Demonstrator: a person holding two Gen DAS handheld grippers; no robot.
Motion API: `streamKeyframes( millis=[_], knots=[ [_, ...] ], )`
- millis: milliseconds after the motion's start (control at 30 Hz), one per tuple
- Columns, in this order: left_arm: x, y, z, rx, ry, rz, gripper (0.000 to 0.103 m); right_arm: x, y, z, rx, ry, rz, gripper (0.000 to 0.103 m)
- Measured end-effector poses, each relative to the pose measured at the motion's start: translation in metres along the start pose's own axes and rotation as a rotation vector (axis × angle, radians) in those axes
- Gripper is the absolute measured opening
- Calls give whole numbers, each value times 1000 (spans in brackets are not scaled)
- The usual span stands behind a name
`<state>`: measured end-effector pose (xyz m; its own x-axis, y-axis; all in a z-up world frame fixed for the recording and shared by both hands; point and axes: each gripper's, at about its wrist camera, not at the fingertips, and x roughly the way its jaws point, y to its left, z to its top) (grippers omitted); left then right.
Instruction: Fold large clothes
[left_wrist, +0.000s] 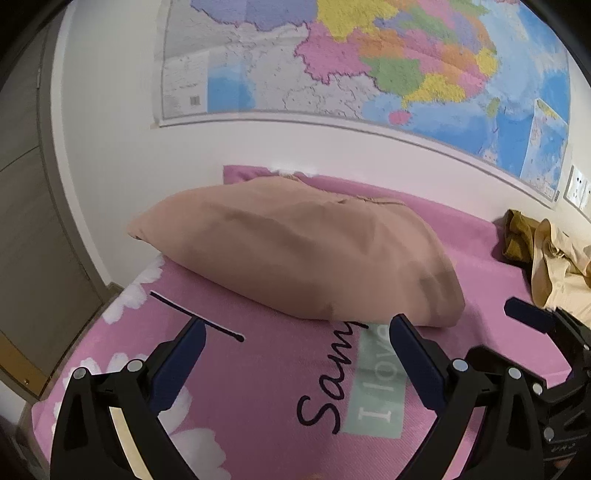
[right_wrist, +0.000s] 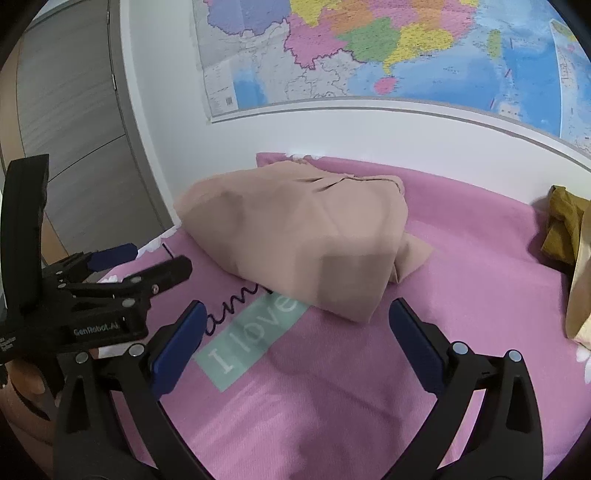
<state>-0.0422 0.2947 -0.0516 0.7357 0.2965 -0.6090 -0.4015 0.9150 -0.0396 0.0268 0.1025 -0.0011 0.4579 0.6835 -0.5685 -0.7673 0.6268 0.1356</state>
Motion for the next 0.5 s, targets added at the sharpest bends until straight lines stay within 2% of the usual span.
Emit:
streamKeyframes(
  millis=[133,500],
  knots=[
    [-10,-3,-1,8,-20,25,96,-13,8,-3,-35,-45,-15,97],
    [-28,-5,-5,19,-55,51,96,-28,15,-10,-35,-54,1,97]
  ],
)
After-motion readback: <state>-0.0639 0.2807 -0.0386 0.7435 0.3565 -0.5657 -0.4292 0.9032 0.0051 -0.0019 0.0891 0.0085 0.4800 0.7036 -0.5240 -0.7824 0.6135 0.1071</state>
